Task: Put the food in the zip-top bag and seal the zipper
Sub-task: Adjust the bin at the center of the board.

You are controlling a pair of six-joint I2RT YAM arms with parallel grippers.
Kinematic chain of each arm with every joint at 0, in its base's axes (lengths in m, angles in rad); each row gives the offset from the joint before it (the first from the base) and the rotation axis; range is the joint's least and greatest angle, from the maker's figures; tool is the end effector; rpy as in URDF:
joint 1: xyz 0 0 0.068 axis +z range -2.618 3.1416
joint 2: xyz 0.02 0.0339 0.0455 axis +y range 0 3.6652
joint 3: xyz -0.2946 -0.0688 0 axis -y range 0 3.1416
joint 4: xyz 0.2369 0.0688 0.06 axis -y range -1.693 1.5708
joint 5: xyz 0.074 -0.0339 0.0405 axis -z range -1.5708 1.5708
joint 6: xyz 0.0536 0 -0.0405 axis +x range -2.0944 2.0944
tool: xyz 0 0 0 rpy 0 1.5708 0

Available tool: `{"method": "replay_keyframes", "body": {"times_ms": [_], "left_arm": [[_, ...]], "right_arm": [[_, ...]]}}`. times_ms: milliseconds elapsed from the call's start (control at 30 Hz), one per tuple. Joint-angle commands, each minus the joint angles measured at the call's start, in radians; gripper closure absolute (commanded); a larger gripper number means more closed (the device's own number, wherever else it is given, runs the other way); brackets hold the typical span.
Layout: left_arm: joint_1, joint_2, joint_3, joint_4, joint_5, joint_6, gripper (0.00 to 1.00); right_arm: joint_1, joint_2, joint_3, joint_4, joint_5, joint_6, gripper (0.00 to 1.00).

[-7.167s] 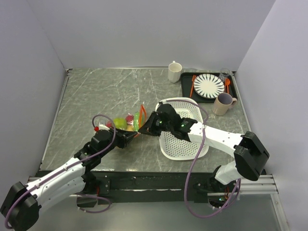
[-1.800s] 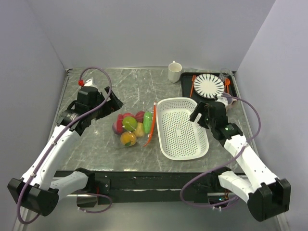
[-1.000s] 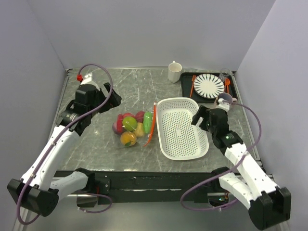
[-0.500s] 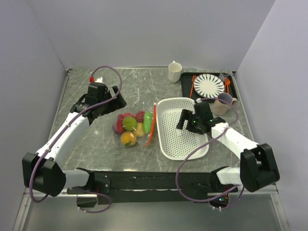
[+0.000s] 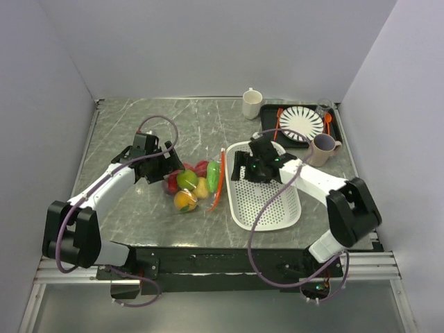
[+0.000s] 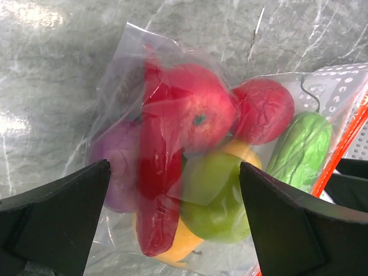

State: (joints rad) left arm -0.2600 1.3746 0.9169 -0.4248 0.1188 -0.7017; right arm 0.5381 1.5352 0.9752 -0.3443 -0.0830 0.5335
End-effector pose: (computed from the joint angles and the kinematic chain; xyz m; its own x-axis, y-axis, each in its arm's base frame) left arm 0.2713 -0.0787 0.2533 -0.7818 -0.4553 -0.4261 -0.2313 0.8463 -0.4800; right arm 0.2733 0.1683 0.2328 -0.8632 0.0750 -0.4992 -0.1344 0.9190 0.3705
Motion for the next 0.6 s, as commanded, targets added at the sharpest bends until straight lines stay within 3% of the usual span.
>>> {"method": "replay_keyframes", "body": {"times_ms": [0, 300, 567], "left_arm": [[0.021, -0.061, -0.01, 0.04, -0.019, -0.027, 0.01], [0.077, -0.124, -0.012, 0.038, -0.044, 0.021, 0.01], [0.091, -0.177, 0.016, 0.049, -0.106, 0.034, 0.01]], "right_arm": [[0.048, 0.088, 0.094, -0.053, 0.046, -0.015, 0.0], [0.097, 0.206, 0.243, -0.087, 0.061, -0.055, 0.0], [0.068, -0.036, 0.119, -0.032, 0.261, -0.061, 0.0]]}}
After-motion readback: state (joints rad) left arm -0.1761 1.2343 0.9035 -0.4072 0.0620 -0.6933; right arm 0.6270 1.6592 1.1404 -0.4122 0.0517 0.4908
